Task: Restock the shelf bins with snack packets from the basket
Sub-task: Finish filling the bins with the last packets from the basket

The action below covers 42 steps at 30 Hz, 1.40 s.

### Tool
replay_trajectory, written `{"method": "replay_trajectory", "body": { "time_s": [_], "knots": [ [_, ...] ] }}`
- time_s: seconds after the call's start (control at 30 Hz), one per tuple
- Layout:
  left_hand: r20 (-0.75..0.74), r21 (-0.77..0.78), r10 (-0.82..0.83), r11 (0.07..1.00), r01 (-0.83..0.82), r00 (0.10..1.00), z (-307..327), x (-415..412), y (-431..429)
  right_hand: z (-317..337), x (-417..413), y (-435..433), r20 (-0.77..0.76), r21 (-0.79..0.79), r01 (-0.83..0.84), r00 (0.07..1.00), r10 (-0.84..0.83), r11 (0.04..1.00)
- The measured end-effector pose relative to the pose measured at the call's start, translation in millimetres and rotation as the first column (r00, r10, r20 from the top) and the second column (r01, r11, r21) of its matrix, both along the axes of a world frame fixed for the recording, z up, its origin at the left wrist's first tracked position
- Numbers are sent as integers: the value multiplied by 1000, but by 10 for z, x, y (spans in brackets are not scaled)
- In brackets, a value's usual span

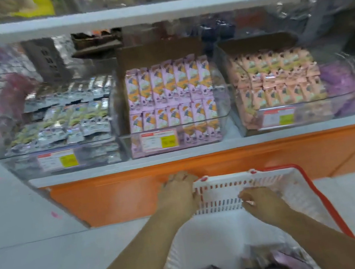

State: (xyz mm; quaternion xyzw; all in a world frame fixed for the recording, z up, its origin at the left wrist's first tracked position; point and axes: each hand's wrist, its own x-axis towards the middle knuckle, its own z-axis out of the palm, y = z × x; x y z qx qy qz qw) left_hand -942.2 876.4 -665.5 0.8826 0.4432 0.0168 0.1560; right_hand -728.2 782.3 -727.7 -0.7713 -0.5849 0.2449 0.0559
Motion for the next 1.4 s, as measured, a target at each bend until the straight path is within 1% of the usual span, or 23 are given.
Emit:
{"method": "replay_trajectory", "body": {
  "time_s": [0.03, 0.13, 0.23, 0.33, 0.4, 0.47, 0.53, 0.57, 0.63, 0.83, 0.97, 1.03, 1.13, 1.23, 1.3, 1.33, 1.4],
  "knots": [
    [-59, -22, -11, 1000, 9, 998, -63, 45, 45, -102, 144, -92, 18, -67, 59, 998, -58, 996],
    [-201, -79, -14, 997, -2, 980, -241, 188, 165, -508, 526, -266, -39, -186, 234, 969, -245, 954],
    [-283, -86, -31, 996, 7, 959, -426, 350, 157, -855, 743, -278, -53, -267, 242, 963, -265, 933],
    [-373, -58, -78, 996, 61, 925, -637, 416, 117, -1166, 872, -220, -39, -254, 224, 970, -242, 941],
    [-411, -13, -75, 997, 76, 908, -717, 417, 124, -1298, 916, -165, -6, -237, 232, 971, -240, 943],
    [-414, 11, -84, 995, 98, 907, -742, 414, 118, -1325, 913, -93, -10, -234, 281, 956, -292, 931],
    [-408, 11, -98, 994, 112, 908, -750, 420, 93, -1383, 912, -38, -19, -246, 371, 922, -387, 896],
    [-407, 2, -104, 993, 114, 907, -761, 421, 85, -1422, 909, -21, 8, -264, 399, 911, -412, 878],
    [-412, -15, -107, 994, 111, 905, -783, 422, 79, -1497, 878, -13, 68, -316, 397, 915, -397, 862],
    [-412, -14, -107, 994, 111, 905, -816, 414, 84, -1755, 775, -106, 58, -493, 280, 955, -290, 824],
    [-401, -25, -110, 994, 109, 909, -843, 397, 85, -1845, 669, -144, 162, -564, 280, 960, -228, 777],
    [-401, -29, -108, 994, 106, 910, -847, 392, 81, -1854, 639, -169, 202, -559, 319, 948, -247, 765],
    [-402, -29, -108, 994, 105, 909, -855, 394, 84, -1877, 649, -201, 178, -522, 351, 936, -303, 778],
    [-399, -49, -102, 995, 90, 911, -874, 400, 79, -1881, 614, -199, 81, -488, 338, 936, -343, 805],
    [-402, -64, -103, 994, 84, 910, -879, 398, 80, -1849, 558, -182, 32, -448, 369, 917, -398, 815],
    [-406, -69, -104, 994, 83, 908, -880, 394, 83, -1801, 523, -165, -3, -406, 406, 895, -446, 819],
    [-413, -80, -112, 993, 87, 904, -867, 391, 93, -1651, 453, -112, -122, -286, 509, 821, -558, 812]
  ]
}}
